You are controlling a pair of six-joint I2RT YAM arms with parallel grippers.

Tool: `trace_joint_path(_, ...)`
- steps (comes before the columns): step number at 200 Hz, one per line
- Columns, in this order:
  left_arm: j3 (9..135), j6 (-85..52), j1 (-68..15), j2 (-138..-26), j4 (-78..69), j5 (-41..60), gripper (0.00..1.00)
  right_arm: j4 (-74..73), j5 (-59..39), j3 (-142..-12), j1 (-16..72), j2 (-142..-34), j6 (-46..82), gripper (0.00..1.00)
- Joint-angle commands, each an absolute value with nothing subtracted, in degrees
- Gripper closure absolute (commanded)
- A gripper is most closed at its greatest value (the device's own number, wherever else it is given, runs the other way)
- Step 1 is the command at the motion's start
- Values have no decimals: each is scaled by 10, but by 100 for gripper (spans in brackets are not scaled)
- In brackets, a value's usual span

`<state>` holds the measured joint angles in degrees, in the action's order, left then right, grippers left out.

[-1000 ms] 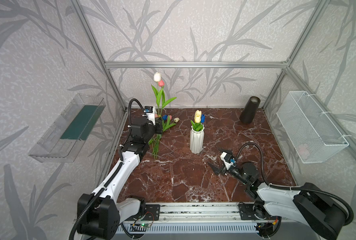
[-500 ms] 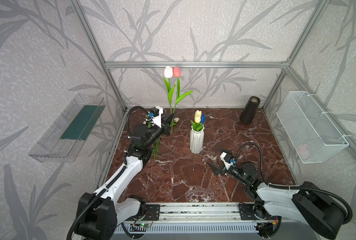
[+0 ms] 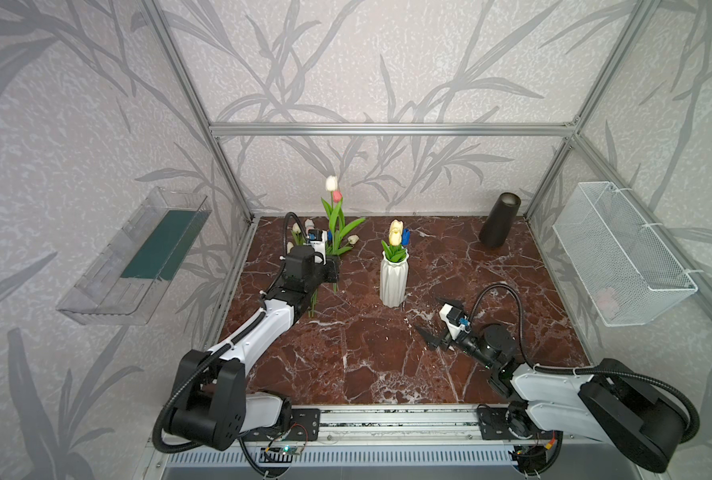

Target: Arrange the flowers into the vase

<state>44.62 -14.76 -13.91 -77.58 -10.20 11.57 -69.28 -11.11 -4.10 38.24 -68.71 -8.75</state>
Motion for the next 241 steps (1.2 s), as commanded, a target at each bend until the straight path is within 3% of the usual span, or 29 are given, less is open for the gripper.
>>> trace_joint_path(1,455,-165,-138,-815,-85,119,98,-730,-116,-54,388,-687,-85,1)
trace_joint_path(45,486,-163,-138,-883,-80,131,94,-712,-112,-54,388,-670,-90,1)
trace_joint_path(56,490,-165,-138,-896,-79,131,80,-706,-111,-54,388,-666,-91,1)
trace_joint_path(62,496,-162,-137,-903,-70,136,77,-703,-111,-54,388,-664,-92,1)
trace_joint_path(77,509,-156,-136,-915,-45,130,93,-701,-110,-54,388,-661,-93,1)
trace_joint_path(88,509,-156,-135,-919,-46,124,94,-701,-110,-53,388,-659,-93,1)
trace_joint_path(93,507,-155,-134,-920,-48,127,100,-700,-109,-53,388,-657,-93,1)
trace_joint_path(122,504,-159,-134,-918,-53,111,100,-696,-109,-54,388,-656,-94,1)
trace_joint_path(145,529,-150,-134,-938,-23,135,62,-693,-110,-56,388,-658,-94,1)
trace_joint_path(152,540,-148,-135,-947,-14,151,57,-694,-111,-56,388,-659,-92,1)
trace_joint_path(241,672,-143,-153,-1081,147,89,59,-696,-113,-56,388,-663,-94,1)
